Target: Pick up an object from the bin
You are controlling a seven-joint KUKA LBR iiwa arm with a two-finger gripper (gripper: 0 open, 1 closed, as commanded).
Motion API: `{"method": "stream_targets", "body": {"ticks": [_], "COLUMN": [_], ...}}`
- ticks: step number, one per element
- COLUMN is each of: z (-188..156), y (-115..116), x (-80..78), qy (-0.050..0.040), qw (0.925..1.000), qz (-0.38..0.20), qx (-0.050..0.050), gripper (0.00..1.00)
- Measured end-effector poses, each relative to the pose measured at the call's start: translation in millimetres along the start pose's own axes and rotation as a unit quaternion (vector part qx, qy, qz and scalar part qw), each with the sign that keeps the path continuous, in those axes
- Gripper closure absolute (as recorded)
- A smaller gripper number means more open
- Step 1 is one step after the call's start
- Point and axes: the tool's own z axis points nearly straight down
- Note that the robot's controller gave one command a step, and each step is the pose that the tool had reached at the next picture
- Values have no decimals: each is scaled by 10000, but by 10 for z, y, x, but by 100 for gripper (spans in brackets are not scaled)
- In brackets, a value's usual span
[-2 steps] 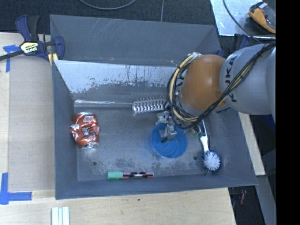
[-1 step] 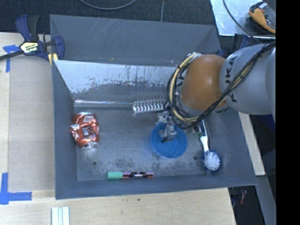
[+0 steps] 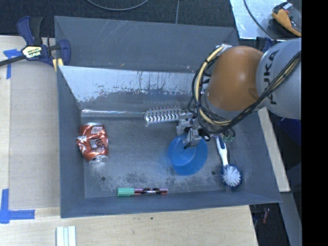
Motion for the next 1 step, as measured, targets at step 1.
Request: {"method": "stream_targets", "body": {"ticks": [1], "z": [295], "y": [-40], "x": [53], "qy": [58], "qw": [10000], "qz": [-25], "qx": [-12], "gripper": [100]}}
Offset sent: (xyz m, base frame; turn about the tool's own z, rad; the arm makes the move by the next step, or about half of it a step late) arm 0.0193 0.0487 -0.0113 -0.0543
